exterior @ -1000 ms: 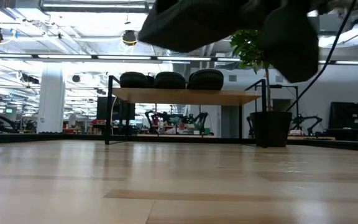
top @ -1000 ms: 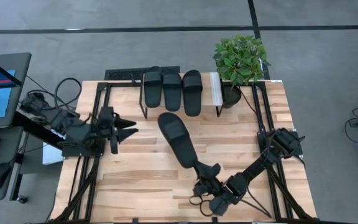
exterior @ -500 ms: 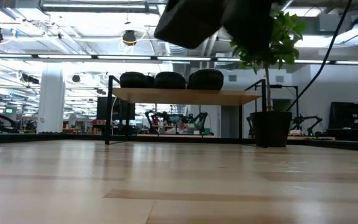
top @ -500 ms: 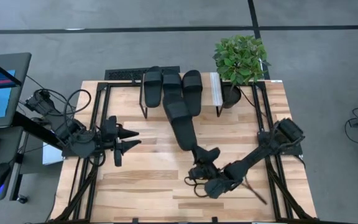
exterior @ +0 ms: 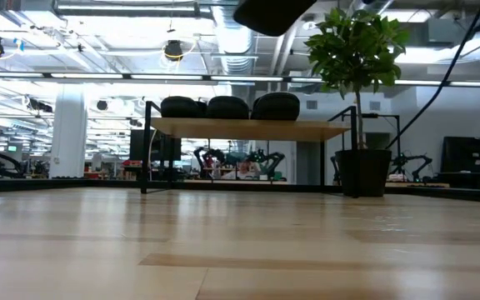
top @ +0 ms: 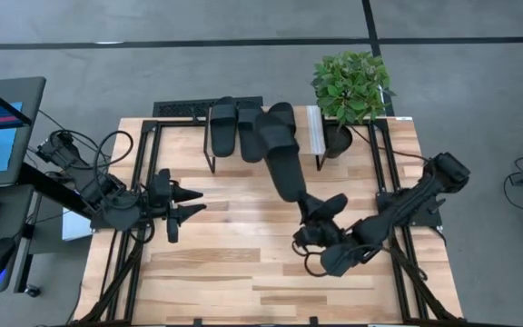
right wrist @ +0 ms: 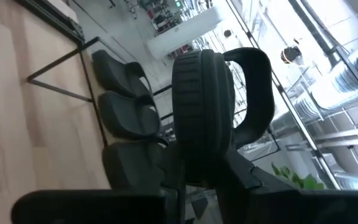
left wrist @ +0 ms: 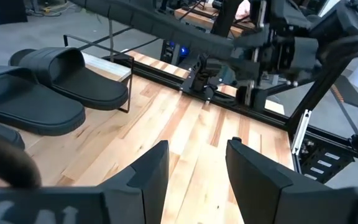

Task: Pick and place slides into the shelf
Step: Put the black slide on the shelf

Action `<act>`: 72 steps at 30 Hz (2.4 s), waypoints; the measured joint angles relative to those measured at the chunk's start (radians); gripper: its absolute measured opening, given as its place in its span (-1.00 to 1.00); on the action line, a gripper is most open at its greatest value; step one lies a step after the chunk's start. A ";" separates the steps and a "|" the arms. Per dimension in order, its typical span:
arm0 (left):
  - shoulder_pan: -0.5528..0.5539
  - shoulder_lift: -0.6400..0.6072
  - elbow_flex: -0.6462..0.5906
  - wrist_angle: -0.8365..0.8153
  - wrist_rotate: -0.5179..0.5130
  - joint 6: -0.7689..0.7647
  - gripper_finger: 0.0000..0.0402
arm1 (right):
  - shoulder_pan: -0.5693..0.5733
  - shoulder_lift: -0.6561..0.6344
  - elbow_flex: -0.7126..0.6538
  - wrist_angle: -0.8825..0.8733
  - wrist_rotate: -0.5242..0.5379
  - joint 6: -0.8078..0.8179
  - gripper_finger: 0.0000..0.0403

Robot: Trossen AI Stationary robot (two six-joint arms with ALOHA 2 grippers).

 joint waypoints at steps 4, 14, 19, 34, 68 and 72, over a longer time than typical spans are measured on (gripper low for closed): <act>0.000 0.000 0.000 -0.005 0.003 -0.001 -0.26 | -0.008 -0.051 0.000 -0.185 -0.001 0.147 -0.77; 0.000 0.000 0.000 -0.037 0.002 -0.029 -0.26 | -0.067 -0.086 0.000 -0.564 -0.003 0.492 -0.77; 0.000 0.000 0.000 -0.037 0.002 -0.031 -0.26 | -0.118 -0.086 0.000 -0.653 -0.003 0.578 -0.77; 0.000 0.000 0.000 -0.042 0.000 -0.031 -0.26 | -0.225 -0.086 0.000 -0.781 -0.017 0.740 -0.77; 0.000 0.000 0.000 -0.041 -0.003 -0.050 -0.26 | -0.257 0.068 -0.041 -1.560 -0.260 1.754 -0.77; 0.000 0.000 0.000 -0.041 -0.003 -0.051 -0.26 | -0.257 0.068 -0.041 -1.553 -0.257 1.753 -0.77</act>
